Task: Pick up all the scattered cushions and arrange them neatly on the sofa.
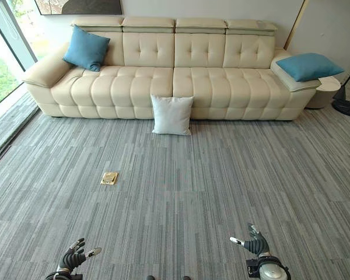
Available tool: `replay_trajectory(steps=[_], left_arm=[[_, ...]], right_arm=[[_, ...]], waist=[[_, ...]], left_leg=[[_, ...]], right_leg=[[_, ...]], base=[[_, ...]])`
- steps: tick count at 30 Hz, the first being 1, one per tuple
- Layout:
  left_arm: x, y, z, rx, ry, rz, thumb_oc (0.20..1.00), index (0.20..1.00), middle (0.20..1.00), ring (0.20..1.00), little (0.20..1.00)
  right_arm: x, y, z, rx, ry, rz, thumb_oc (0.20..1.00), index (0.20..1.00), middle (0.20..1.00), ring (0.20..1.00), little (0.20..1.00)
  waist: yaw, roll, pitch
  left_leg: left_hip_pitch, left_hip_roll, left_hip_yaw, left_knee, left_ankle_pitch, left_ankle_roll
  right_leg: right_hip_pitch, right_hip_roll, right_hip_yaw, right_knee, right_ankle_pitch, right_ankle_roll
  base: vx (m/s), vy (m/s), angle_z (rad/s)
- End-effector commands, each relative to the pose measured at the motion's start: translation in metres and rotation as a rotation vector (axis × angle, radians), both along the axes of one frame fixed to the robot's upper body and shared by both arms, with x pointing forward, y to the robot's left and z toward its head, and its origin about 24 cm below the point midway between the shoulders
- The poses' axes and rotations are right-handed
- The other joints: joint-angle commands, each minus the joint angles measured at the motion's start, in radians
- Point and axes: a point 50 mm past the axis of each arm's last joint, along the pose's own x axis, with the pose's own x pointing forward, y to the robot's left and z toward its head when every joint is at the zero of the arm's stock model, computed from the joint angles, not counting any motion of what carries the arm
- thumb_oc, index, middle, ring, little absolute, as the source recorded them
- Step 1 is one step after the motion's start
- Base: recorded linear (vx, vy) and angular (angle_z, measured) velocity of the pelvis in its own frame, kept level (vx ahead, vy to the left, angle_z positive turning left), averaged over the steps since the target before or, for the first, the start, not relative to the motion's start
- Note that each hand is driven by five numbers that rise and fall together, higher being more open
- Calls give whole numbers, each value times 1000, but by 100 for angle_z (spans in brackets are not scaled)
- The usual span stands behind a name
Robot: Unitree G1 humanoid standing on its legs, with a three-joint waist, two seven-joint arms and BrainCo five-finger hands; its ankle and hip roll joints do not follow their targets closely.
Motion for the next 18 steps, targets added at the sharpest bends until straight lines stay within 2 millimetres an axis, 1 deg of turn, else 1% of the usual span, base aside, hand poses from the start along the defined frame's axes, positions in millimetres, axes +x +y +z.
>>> replay_trajectory(steps=[1, 6, 10, 18], left_arm=[[33, 2, 17, 6, -134, -15, 1000, 1000, 1000, 1000, 1000], [41, -1, 25, -16, -189, -19, 1000, 1000, 1000, 1000, 1000], [43, -2, 28, -20, -205, -26, 1000, 1000, 1000, 1000, 1000], [52, 6, 41, 3, -270, -12, 1000, 1000, 1000, 1000, 1000]], right_arm=[[16, -10, 14, -30, -90, -34, 1000, 1000, 1000, 1000, 1000], [13, -8, 11, -23, -74, -32, 1000, 1000, 1000, 1000, 1000], [14, -9, 12, -25, -75, -39, 1000, 1000, 1000, 1000, 1000], [32, -9, 22, -47, -118, -19, 1000, 1000, 1000, 1000, 1000]], waist=[[-6, -35, 16], [-3, -43, 23], [-1, -47, 25], [14, -54, 34]], left_leg=[[51, -2, -29, 10, -160, -22], [43, -3, -22, 20, -167, -19], [31, -7, -15, 40, -178, -16], [-37, -25, 15, 124, -219, 1]], right_leg=[[38, -35, 6, 12, -121, 64], [35, -35, 9, 12, -120, 68], [32, -39, 13, 14, -120, 71], [-9, -63, 32, 54, -123, 91]], base=[[0, 0, 0], [7, 1, -1], [40, 33, -5], [37, 79, -8]])
